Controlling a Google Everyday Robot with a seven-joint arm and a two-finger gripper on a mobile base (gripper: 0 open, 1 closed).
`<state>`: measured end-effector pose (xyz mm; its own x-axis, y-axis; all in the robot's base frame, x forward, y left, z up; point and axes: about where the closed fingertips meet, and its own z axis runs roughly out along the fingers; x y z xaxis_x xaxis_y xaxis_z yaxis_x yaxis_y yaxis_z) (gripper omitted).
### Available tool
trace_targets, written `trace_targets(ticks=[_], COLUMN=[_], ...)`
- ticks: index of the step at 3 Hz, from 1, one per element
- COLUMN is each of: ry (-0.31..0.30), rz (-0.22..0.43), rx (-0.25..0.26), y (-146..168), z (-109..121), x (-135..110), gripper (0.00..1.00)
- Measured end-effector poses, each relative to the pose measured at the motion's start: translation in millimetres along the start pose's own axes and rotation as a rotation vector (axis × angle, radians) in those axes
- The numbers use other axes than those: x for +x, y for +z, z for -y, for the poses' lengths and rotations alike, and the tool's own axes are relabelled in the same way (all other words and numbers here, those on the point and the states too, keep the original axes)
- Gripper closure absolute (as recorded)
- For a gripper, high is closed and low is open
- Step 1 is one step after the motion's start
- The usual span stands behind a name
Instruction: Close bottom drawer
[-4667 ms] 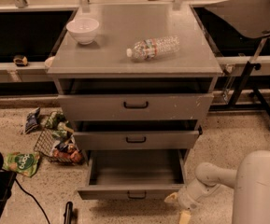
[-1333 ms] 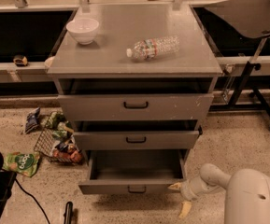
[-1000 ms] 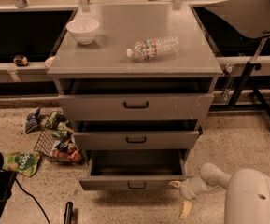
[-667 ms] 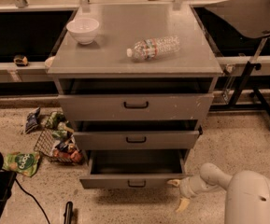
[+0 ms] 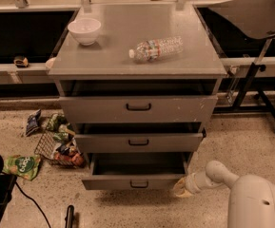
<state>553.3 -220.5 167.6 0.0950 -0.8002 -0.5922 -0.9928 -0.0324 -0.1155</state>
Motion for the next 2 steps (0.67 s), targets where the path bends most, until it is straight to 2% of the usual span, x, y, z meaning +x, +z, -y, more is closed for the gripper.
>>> trace_targets(ticks=[1,2], ry=[0.013,0.017], rz=[-0.026,-0.027], rx=[0.072,0.083], y=[-13.6,-16.2], z=[30.4,32.6], x=[15.3,17.9], gripper=[0.63,0.39])
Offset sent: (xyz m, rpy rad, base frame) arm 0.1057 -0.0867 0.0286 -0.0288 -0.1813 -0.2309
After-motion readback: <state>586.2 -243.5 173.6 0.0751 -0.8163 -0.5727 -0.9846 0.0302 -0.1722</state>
